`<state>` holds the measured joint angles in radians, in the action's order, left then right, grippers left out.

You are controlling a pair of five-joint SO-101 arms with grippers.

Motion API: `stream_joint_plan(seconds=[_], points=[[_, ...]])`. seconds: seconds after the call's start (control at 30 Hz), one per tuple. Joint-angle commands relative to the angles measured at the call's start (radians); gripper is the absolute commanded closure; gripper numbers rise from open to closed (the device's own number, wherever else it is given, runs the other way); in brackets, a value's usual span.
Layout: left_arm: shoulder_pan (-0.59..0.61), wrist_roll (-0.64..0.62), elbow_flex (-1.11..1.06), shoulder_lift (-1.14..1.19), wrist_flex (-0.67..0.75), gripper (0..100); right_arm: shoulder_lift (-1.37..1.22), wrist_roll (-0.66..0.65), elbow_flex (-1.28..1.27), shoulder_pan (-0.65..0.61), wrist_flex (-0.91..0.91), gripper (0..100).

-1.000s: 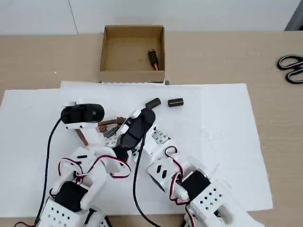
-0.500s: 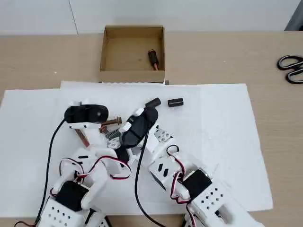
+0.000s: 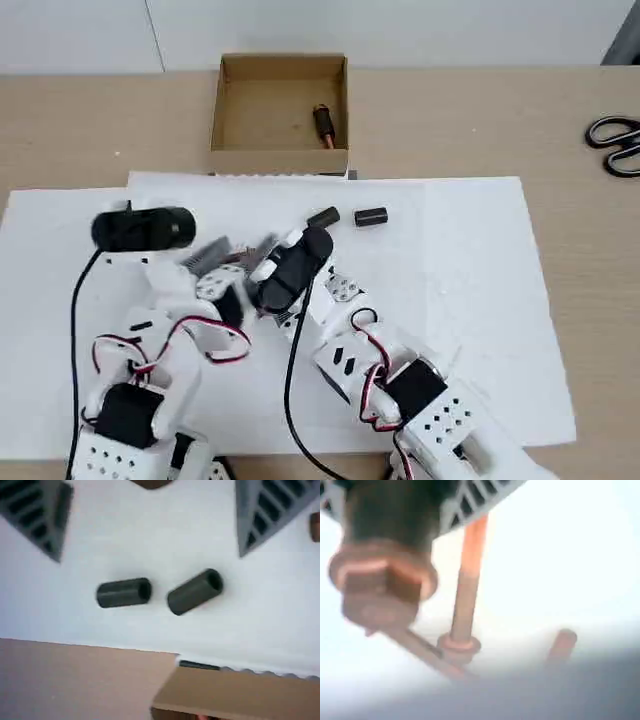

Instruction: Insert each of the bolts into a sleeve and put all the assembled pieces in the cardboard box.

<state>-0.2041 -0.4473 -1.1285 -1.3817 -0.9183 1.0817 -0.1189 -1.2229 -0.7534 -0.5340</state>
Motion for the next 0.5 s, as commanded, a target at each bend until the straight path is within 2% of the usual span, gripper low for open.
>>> stream_joint_plan(seconds=[0.0, 0.3, 0.4, 0.47], points=[[0.077, 0.103, -0.021, -0.009, 0.002, 100, 0.025, -0.005, 0.012, 0.004, 0.024, 99.6], [0.218, 0.296, -0.214, -0.009, 0.003, 99, 0.027, -0.002, 0.018, 0.142, 0.025, 99.6], [0.242, 0.325, -0.265, -0.009, 0.003, 99, 0.027, 0.006, 0.02, 0.174, 0.025, 99.6], [0.244, 0.33, -0.288, -0.009, 0.003, 99, 0.027, 0.057, 0.023, 0.206, 0.025, 99.6]])
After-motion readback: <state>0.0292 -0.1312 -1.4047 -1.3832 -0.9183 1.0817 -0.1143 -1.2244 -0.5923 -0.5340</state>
